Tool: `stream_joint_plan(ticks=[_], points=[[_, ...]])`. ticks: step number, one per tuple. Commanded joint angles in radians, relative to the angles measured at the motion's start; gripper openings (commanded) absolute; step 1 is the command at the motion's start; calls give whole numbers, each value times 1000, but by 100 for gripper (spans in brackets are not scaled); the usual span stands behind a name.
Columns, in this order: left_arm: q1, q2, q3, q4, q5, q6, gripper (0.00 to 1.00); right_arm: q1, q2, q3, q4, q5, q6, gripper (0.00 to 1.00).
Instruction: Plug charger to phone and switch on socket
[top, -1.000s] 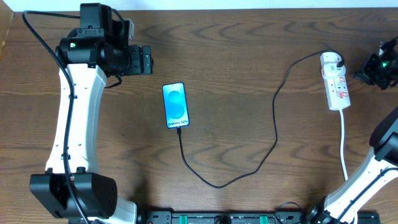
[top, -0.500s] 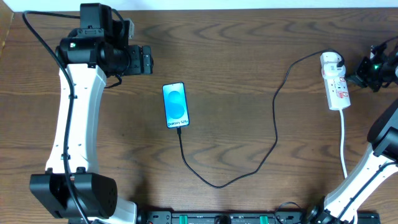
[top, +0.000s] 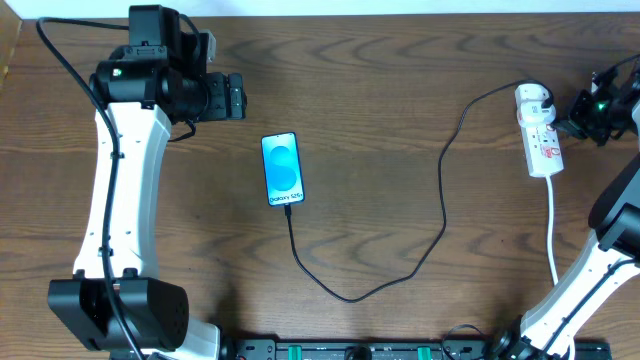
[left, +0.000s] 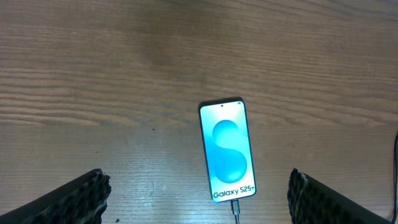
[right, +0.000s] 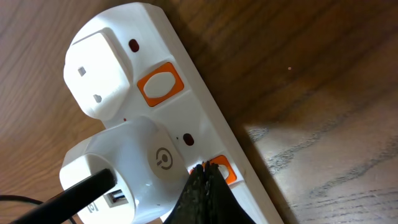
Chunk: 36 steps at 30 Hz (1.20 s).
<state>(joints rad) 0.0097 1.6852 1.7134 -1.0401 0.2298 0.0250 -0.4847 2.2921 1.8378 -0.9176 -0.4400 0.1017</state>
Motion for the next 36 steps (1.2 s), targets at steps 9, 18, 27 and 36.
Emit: stream_joint_plan(ticks=[9, 18, 27, 36], points=[[3, -7, 10, -1, -7, -4, 93, 32, 6, -3, 9, 0, -13, 1], [3, -7, 10, -1, -7, -4, 93, 56, 47, -3, 10, 22, -29, 1], [3, -7, 10, -1, -7, -4, 93, 72, 57, -3, -15, 15, -28, 1], [3, -7, 10, -1, -7, -4, 93, 81, 57, -3, -43, -13, 0, 1]])
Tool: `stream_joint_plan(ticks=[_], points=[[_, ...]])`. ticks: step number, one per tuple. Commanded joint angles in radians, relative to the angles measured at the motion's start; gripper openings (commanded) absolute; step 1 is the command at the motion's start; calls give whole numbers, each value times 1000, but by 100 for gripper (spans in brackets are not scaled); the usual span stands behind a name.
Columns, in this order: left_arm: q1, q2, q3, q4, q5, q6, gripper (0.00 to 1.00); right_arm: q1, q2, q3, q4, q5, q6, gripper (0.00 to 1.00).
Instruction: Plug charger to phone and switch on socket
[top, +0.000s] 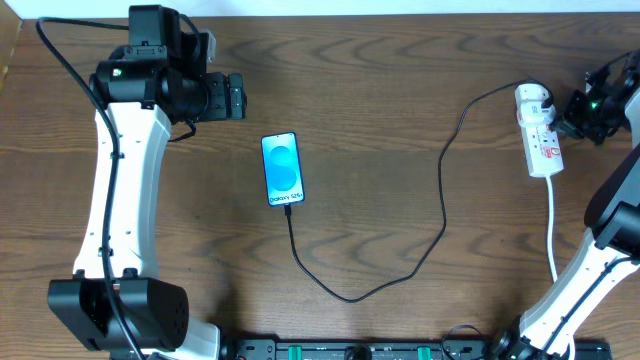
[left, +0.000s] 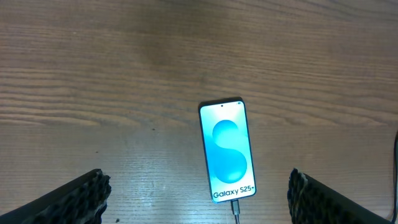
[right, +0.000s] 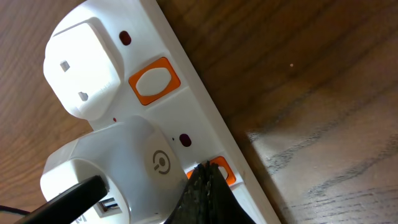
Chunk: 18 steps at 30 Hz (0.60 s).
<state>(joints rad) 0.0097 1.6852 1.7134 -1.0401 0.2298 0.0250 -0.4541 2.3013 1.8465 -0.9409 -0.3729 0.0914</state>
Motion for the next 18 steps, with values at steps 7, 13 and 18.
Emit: stream_joint_plan(ticks=[7, 13, 18], points=[[3, -7, 10, -1, -7, -4, 93, 54, 48, -11, -4, -83, 60, 1], [3, -7, 10, -2, -7, -4, 93, 60, 48, -11, 6, -108, 105, 1], [3, -7, 10, -1, -7, -4, 93, 64, 48, -11, 2, -120, 145, 1]])
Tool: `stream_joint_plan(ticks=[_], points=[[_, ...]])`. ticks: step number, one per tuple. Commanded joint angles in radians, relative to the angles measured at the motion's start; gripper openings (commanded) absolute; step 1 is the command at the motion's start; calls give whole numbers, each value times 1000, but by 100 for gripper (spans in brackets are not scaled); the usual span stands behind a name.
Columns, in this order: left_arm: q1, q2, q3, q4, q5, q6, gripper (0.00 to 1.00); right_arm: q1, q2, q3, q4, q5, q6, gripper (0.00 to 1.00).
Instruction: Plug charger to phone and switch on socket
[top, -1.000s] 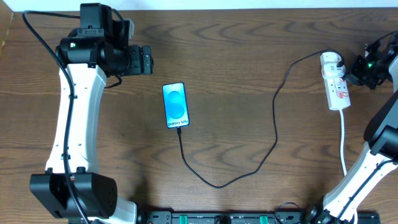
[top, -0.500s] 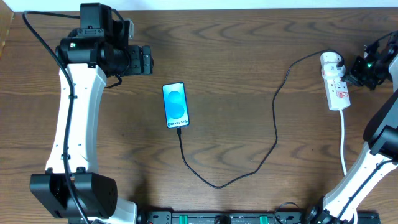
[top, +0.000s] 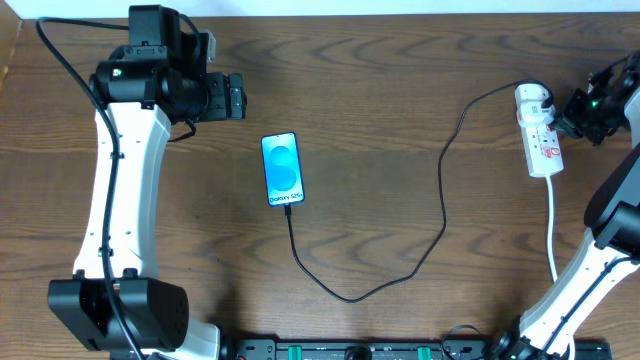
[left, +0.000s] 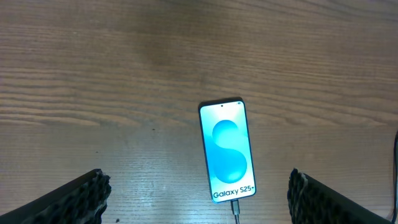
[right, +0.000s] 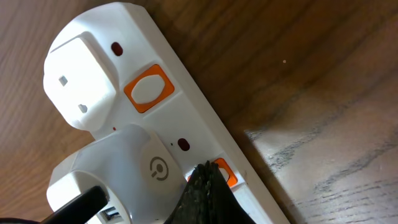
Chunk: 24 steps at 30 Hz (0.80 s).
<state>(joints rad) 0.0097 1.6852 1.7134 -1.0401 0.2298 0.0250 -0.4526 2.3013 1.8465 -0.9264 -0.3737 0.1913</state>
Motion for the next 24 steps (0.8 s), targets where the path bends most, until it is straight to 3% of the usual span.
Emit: stream_joint_plan(ticks=[1, 24], points=[[3, -7, 10, -1, -7, -4, 93, 64, 48, -11, -13, -134, 48, 1], [3, -7, 10, -1, -7, -4, 93, 72, 48, -11, -44, -97, 67, 1]])
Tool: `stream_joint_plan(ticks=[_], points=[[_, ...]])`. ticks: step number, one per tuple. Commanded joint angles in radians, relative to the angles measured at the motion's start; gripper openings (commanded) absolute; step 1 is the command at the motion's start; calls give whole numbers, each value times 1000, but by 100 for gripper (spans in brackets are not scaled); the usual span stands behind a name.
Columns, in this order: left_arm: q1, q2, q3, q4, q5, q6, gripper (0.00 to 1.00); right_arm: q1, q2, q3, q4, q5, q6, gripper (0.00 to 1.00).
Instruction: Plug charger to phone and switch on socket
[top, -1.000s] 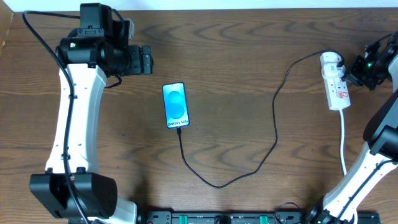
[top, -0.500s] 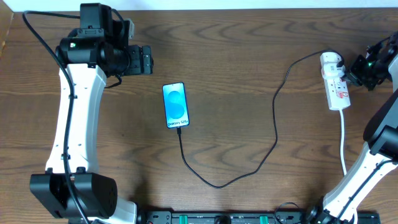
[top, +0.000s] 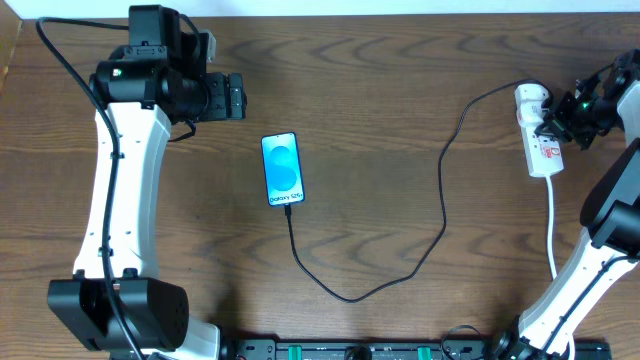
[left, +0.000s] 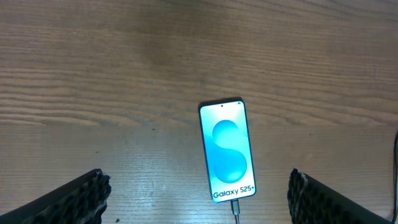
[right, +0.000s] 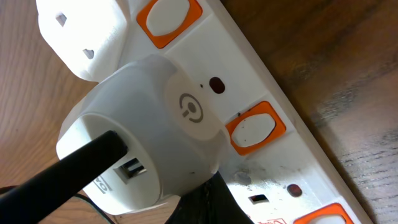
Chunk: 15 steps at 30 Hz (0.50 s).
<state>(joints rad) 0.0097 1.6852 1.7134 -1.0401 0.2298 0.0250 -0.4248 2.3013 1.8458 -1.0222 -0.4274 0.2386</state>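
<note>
The phone (top: 282, 168) lies face up with its screen lit, also in the left wrist view (left: 227, 149). The black cable (top: 443, 205) runs from its lower end to the white charger (right: 155, 118), which sits in the white power strip (top: 545, 145). An orange switch (right: 256, 127) shows uncovered beside the charger. My right gripper (right: 214, 196) is shut, its tips against the strip just below the charger; overhead it (top: 556, 118) reaches over the strip. My left gripper (left: 199, 199) hangs open above and behind the phone, holding nothing.
A second plug (right: 81, 37) with its own orange switch (right: 169, 14) fills the strip's end socket. The strip's white lead (top: 552, 230) runs toward the table's front edge. Bare wood surrounds the phone.
My right gripper has shifted left over the strip: its shut tips were on the orange switch beside the charger and now rest lower, beside the charger body, leaving that switch uncovered. The left arm is unchanged.
At every earlier moment the cable was in the lit phone, the left gripper hung open above it, and my shut right tips rested on the orange switch beside the charger, shifting slightly. Now the tips are off that switch, further along the strip.
</note>
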Motion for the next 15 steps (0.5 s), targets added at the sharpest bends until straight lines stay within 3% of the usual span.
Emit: stream_joint_plan(ticks=[1, 9, 15], points=[[3, -7, 10, -2, -7, -4, 93, 40, 48, -11, 59, -36, 21, 1], [3, -7, 10, -1, -7, -4, 93, -13, 44, 1, 87, -20, 34, 1], [3, -7, 10, -1, -7, -4, 93, -55, -32, 2, 96, -29, -65, 1]])
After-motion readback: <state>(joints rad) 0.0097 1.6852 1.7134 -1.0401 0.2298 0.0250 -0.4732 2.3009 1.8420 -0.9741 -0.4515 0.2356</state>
